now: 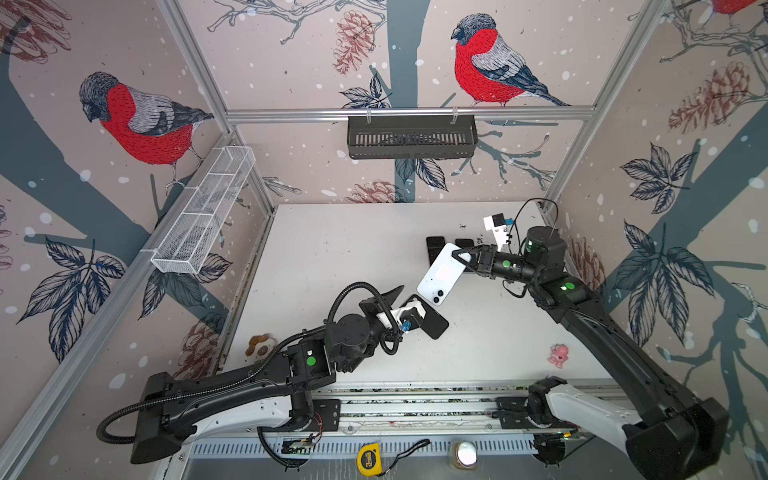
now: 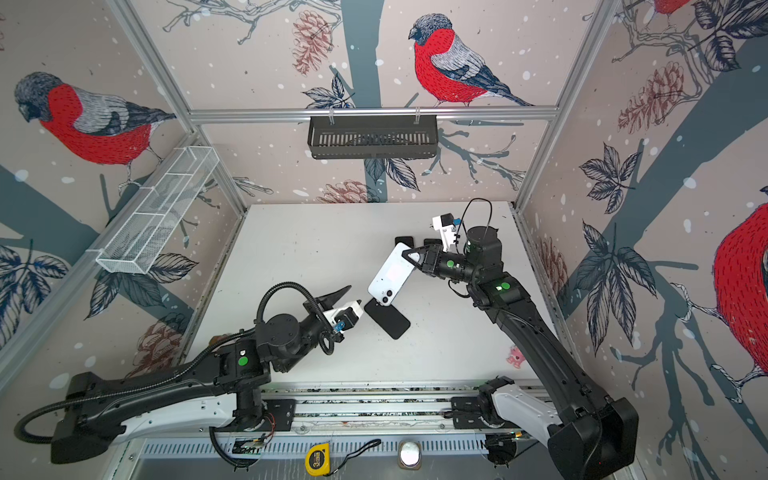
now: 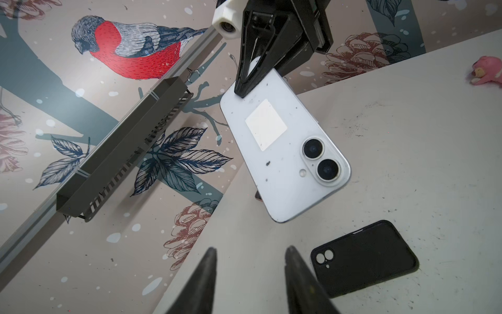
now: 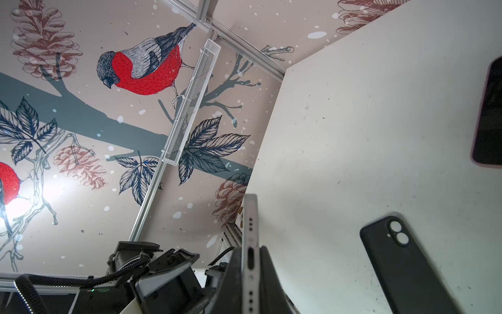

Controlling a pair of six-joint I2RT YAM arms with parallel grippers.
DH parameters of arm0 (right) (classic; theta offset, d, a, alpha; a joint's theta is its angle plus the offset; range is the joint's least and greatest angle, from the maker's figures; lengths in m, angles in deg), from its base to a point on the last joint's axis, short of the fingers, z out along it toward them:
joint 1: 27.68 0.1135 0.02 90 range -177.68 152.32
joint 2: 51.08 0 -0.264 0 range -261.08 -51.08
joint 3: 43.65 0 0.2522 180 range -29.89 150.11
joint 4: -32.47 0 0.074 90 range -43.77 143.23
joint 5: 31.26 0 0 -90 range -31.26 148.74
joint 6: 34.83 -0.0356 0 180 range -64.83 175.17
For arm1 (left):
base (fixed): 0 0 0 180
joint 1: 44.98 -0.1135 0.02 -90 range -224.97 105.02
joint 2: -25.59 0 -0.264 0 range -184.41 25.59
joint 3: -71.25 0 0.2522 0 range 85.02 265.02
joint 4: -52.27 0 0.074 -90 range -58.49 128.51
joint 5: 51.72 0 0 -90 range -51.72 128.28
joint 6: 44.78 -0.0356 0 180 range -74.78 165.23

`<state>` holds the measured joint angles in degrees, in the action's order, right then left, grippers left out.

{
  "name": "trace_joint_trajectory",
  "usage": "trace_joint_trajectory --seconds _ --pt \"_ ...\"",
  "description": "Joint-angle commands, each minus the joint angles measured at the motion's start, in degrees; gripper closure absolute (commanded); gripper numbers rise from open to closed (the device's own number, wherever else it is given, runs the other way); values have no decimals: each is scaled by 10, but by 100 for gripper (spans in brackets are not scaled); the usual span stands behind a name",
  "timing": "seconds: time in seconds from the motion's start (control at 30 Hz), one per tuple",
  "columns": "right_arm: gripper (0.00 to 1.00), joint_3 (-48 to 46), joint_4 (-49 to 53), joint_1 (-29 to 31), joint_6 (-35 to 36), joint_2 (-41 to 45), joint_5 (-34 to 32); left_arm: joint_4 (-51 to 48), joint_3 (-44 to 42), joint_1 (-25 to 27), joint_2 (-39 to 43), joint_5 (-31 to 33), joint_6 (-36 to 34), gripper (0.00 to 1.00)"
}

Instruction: Put the phone into the phone case

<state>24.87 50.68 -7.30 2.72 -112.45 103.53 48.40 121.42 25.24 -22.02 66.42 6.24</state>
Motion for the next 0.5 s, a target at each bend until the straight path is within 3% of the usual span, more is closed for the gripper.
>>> trace_joint_trajectory --seconds 0.0,0.17,0.27,0.47 --pt "99 -2 -48 1 -87 -10 9 72 -23 9 4 -25 -103 45" --pt "99 -5 -54 12 -144 -19 5 202 -108 43 1 -5 -259 48" --pt "99 -7 -55 20 -160 -21 2 250 -117 45 -14 15 -292 55" --pt "99 -7 -33 46 -158 -28 -20 296 -116 48 -47 32 -324 56"
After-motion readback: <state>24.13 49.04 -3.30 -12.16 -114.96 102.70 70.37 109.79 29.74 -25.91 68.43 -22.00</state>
